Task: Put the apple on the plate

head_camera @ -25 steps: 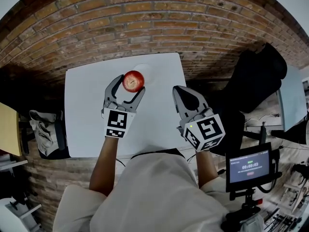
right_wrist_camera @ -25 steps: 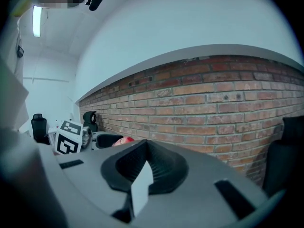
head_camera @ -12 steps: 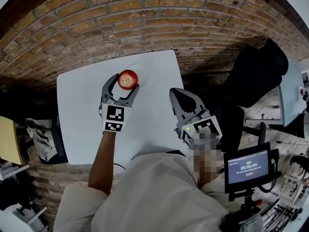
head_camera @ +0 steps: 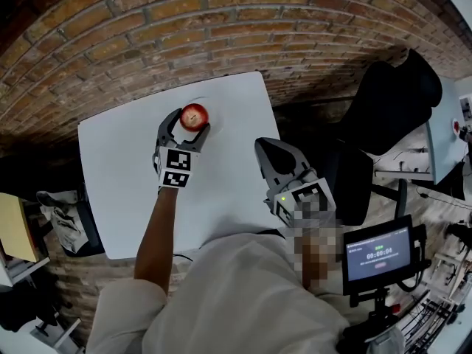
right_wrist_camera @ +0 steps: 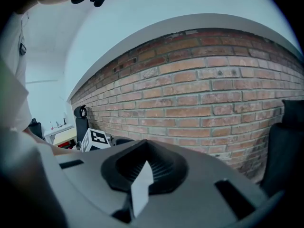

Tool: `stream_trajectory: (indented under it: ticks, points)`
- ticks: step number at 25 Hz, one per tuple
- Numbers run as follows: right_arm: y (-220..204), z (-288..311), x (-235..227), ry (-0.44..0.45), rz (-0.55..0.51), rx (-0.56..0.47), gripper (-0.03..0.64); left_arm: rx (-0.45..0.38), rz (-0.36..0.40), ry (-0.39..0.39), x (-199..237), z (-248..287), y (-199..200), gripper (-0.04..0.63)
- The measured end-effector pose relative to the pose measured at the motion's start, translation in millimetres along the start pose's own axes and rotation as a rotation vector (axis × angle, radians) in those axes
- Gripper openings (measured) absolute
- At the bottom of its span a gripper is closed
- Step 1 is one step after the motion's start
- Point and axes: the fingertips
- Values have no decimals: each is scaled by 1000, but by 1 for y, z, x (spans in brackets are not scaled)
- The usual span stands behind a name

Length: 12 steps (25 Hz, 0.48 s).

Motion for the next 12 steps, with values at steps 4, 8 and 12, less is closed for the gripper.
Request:
stream_trajectory:
  ticks: [4,8,12]
  points:
    - [-4,6,2,-4,3,15,3,33,-8,-28,6,18,-21,347]
    - [-8,13,3,-3,8,33,3,75,-27,-50,7,32,-38,347]
    - [-15,17,8,8,15,50,3,110,-36,-66,9,45,-55,347]
Point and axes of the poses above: the fingertips, and each gripper's own axes: z forward along the fingers, x to its left, y out of its top, and after that the axes turned 13 degrees about -y, right-handed
